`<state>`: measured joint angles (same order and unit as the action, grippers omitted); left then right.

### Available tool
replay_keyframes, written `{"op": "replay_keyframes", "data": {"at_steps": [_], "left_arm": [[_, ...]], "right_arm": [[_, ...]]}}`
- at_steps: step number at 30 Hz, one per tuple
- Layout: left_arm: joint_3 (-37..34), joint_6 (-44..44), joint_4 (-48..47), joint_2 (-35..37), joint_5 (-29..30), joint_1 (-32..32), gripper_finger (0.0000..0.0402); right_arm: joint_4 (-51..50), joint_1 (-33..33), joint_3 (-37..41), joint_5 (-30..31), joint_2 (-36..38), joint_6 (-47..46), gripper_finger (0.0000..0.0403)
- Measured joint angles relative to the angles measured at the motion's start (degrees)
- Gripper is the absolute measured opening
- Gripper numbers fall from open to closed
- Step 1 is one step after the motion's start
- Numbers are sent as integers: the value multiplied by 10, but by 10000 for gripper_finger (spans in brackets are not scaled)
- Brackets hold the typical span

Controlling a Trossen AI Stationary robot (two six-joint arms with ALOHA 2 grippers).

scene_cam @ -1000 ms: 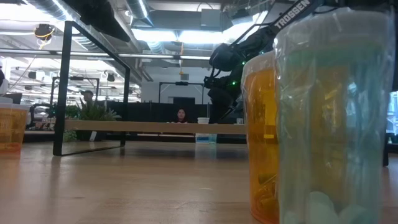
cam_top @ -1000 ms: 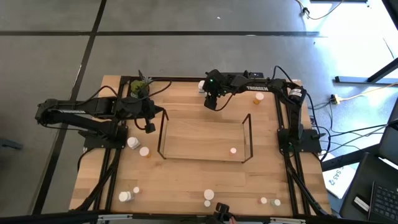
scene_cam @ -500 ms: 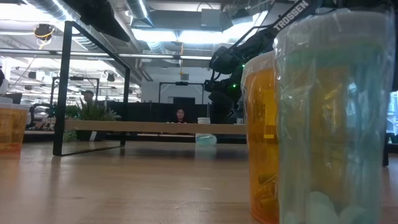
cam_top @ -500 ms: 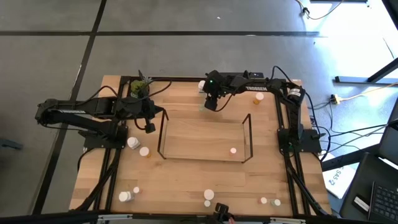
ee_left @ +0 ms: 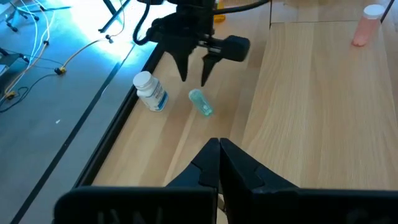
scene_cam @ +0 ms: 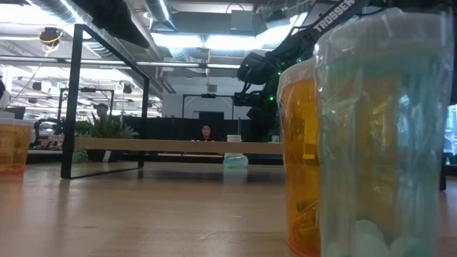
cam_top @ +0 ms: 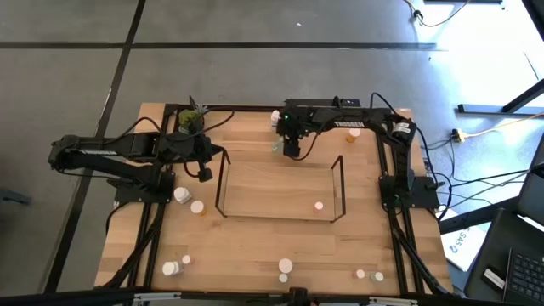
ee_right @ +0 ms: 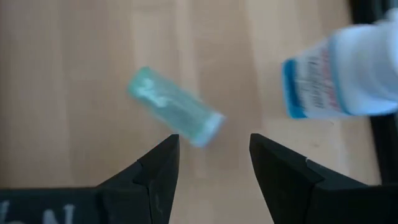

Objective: Pick and place medicine bottles onto shelf by color
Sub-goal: Put the top light blue pill bottle on the shelf

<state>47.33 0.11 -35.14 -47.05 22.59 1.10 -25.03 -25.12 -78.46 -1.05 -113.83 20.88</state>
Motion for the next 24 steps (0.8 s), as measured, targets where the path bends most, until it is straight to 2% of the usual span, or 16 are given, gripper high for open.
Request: {"op": "replay_keyframes", "data": {"at_steps": [3,9,11,15,18,24], "left_arm": [[0,-10,0,0,0,0,0],[0,-14,0,0,0,0,0],[0,-22,2,0,0,0,0],[0,-52,44,-1,0,3,0],[0,-43,84,-13,-1,21,0],[43,3,87,-50,-66,84,0]], "right_arm": [[-5,15,0,5,0,11,198],[-41,38,-34,59,1,30,198],[-54,43,-48,57,1,38,198],[-116,58,-91,60,1,49,198],[-164,67,-127,59,1,48,198],[-271,76,-190,59,2,33,198]]}}
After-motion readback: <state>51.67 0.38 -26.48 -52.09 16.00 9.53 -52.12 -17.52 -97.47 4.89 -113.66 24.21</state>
